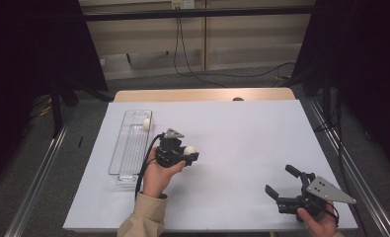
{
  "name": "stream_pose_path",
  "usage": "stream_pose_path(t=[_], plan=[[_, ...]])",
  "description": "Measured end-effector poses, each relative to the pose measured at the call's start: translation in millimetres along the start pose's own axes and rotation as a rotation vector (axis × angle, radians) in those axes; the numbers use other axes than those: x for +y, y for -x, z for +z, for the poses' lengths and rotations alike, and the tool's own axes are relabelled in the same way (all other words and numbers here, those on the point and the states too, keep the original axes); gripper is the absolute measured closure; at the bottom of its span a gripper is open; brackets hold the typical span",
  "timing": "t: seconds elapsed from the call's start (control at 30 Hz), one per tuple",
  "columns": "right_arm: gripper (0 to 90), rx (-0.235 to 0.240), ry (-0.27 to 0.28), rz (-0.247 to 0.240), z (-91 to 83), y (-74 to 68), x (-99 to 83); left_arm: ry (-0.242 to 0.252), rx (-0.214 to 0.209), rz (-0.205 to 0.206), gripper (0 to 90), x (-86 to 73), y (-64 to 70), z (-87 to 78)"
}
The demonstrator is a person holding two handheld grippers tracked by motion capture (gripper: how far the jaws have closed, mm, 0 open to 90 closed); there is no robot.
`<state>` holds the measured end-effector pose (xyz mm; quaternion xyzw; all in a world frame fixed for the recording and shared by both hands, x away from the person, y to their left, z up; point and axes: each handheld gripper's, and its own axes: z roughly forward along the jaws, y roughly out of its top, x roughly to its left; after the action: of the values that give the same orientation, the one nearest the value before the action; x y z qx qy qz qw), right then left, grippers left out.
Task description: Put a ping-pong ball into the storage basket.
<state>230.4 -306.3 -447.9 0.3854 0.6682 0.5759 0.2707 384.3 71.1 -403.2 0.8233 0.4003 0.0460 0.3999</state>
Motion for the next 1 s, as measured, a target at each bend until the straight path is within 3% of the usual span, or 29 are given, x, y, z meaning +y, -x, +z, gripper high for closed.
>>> stream_pose_path(t=[1.0], plan=[[1.4, -0.002, 0.002, -0.006, -0.1, 0.6, 0.5, 0.006, 0.020, -0.016, 51.2, 0.1, -8.2, -14.2]])
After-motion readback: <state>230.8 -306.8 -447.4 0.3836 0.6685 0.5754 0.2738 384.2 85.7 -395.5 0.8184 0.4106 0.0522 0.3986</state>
